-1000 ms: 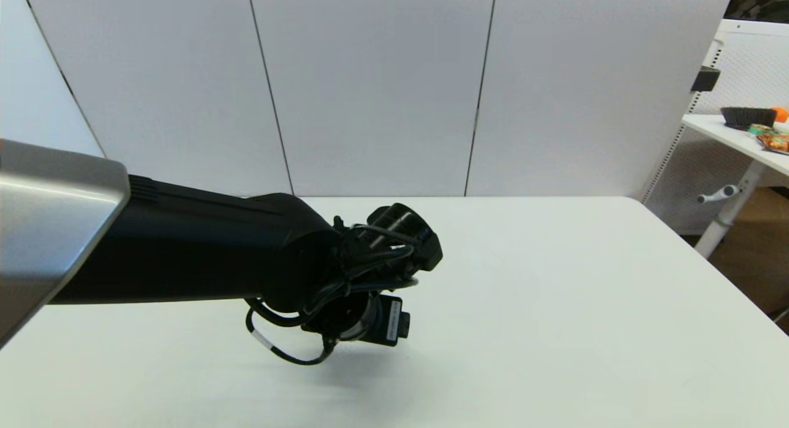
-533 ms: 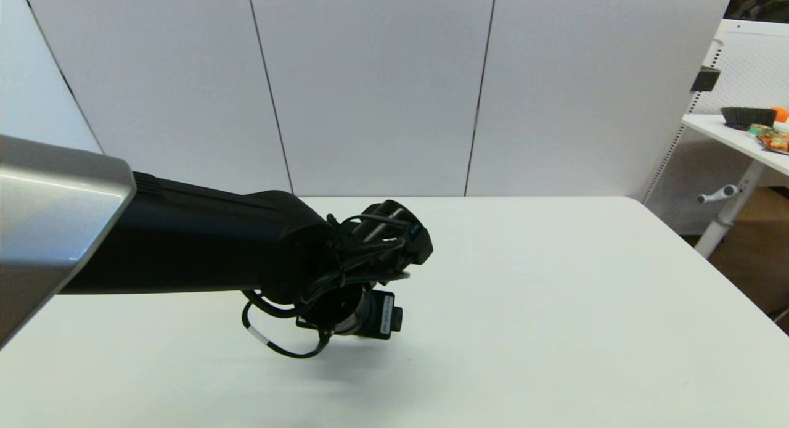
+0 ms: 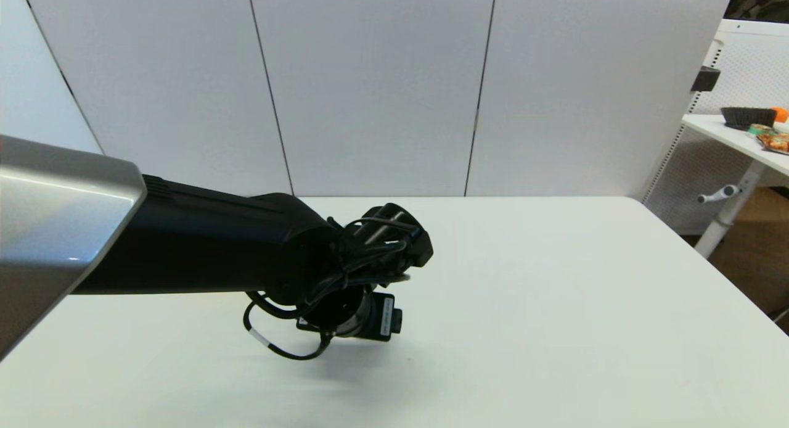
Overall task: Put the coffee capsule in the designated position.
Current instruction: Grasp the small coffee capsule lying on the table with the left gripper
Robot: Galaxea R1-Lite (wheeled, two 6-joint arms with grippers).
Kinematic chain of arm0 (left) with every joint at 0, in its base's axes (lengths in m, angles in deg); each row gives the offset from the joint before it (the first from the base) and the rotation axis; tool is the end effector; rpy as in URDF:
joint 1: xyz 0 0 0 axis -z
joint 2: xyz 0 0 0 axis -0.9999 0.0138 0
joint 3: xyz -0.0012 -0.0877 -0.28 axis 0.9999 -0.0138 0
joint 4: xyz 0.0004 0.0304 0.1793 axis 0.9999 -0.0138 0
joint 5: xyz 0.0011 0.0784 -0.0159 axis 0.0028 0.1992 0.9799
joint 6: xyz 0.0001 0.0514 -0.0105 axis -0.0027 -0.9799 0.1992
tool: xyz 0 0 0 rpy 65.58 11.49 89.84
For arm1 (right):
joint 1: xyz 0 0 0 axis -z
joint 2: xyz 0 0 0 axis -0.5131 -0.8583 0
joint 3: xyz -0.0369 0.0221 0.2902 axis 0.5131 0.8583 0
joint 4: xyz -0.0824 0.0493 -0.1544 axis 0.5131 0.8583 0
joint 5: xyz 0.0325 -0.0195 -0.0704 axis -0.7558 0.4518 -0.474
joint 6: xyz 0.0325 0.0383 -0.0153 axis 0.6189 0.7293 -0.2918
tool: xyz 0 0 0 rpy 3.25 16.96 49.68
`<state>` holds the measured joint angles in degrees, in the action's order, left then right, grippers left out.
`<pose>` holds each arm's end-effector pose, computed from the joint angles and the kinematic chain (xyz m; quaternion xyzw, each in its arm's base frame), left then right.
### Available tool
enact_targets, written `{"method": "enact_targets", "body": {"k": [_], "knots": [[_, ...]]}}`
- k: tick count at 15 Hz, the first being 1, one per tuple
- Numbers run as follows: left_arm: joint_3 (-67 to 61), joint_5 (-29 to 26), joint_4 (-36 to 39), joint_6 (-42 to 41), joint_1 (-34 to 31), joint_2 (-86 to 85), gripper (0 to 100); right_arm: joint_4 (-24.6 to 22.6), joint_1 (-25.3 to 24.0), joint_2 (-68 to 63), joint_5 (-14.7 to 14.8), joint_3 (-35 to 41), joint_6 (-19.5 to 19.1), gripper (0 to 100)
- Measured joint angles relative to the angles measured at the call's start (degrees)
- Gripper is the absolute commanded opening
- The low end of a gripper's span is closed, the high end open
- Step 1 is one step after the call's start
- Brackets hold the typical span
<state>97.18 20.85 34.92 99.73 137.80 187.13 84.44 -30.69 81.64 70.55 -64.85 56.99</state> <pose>0.2475 -0.2516 0.1186 0.0613 0.4869 -0.0550 0.8696 0.0044 0.0001 0.0762 -0.0005 -0.0030 -0.0007 1.0000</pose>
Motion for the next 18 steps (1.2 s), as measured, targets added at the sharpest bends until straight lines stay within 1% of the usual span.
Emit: {"method": "enact_targets", "body": {"k": [8, 12, 18], "knots": [[-0.21, 0.00, -0.20, 1.02, -0.22, 0.02, 100, 0.00, 0.00, 0.00, 0.02, 0.00, 0.00, 100], [-0.24, 0.28, -2.54, 3.62, -0.26, 0.00, 100, 0.00, 0.00, 0.00, 0.02, 0.00, -0.05, 100], [-0.02, 0.17, -2.89, 3.91, -0.41, -0.01, 100, 0.02, 0.00, 0.00, 0.02, 0.00, -0.02, 100]]}}
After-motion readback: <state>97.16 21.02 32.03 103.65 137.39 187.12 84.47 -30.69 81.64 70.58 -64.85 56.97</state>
